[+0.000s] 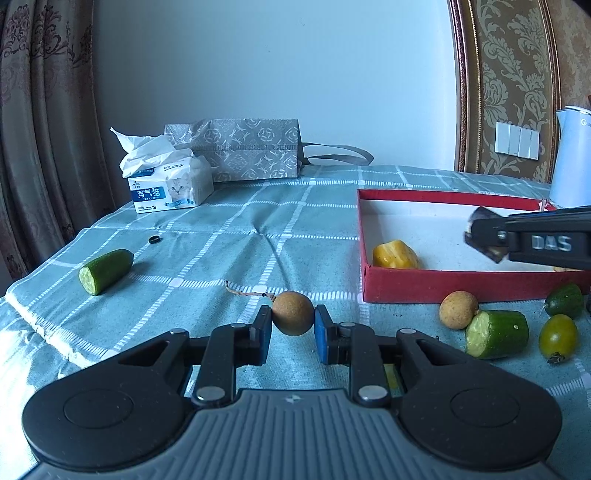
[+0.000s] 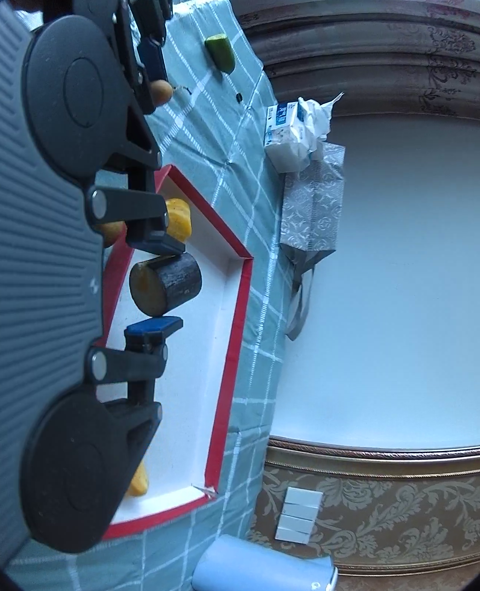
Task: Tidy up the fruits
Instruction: 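Carry the dark log into the tray and open the right tool, then lower the brown fruit into the tray and open the left tool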
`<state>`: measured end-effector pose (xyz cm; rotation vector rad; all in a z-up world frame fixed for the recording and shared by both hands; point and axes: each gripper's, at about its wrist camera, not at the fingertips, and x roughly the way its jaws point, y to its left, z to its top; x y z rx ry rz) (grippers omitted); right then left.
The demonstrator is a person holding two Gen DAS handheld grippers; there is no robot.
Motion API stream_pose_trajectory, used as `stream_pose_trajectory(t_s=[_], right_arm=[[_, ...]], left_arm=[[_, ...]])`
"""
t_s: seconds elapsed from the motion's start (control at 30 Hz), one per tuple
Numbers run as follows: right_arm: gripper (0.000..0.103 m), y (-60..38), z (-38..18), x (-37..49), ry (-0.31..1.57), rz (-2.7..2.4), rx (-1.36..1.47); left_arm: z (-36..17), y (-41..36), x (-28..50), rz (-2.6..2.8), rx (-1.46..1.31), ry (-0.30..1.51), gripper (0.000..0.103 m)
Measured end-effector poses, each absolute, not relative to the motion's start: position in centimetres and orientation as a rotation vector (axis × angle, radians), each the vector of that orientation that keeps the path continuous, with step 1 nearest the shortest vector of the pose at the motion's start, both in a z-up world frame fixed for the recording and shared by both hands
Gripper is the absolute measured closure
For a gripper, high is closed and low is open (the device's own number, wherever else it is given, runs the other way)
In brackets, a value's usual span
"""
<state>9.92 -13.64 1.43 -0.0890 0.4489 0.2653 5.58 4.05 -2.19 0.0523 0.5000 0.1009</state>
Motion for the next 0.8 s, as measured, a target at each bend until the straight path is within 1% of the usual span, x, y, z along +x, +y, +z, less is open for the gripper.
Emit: stream_pose_trajectory(t_s=[0.07,0.13,0.17,0.2,0.33,0.53,0.8], right_arm=[[0.069,-13.5,1.0,11.1,0.458,0.254,-0.07],[0.051,-13.5,0.6,12.1,0.478,0.251,-0.045],[0.031,-13.5,0.5,12.4,0.481,0.238,-0.043],[0.025,-13.6,0.4,12.3,0.465,0.217,-0.049],[0.027,-15.2,1.5,10.7,0.407,0.193,-0.02],[0.027,-20.7,3.4,6.2,0.338,0.158,0.086],[0.027,-24.9,2.3,1.3,0.331,0.125,0.103]], left_arm=[[-2.2,4.1,5.6,0.099,0.052,0.5,0.08],[-2.2,4.1,5.6,0.096,0.051,0.501,0.08],[-2.2,4.1,5.6,0.096,0.051,0.501,0.08],[-2.2,4.1,5.6,0.096,0.051,0.501,0.08],[-2.1,3.9,5.6,0.092,0.062,0.499,0.08],[-0.7,2.9,5.4,0.083,0.084,0.475,0.08],[1.8,-1.6,6.8,0.028,0.126,0.435,0.08]])
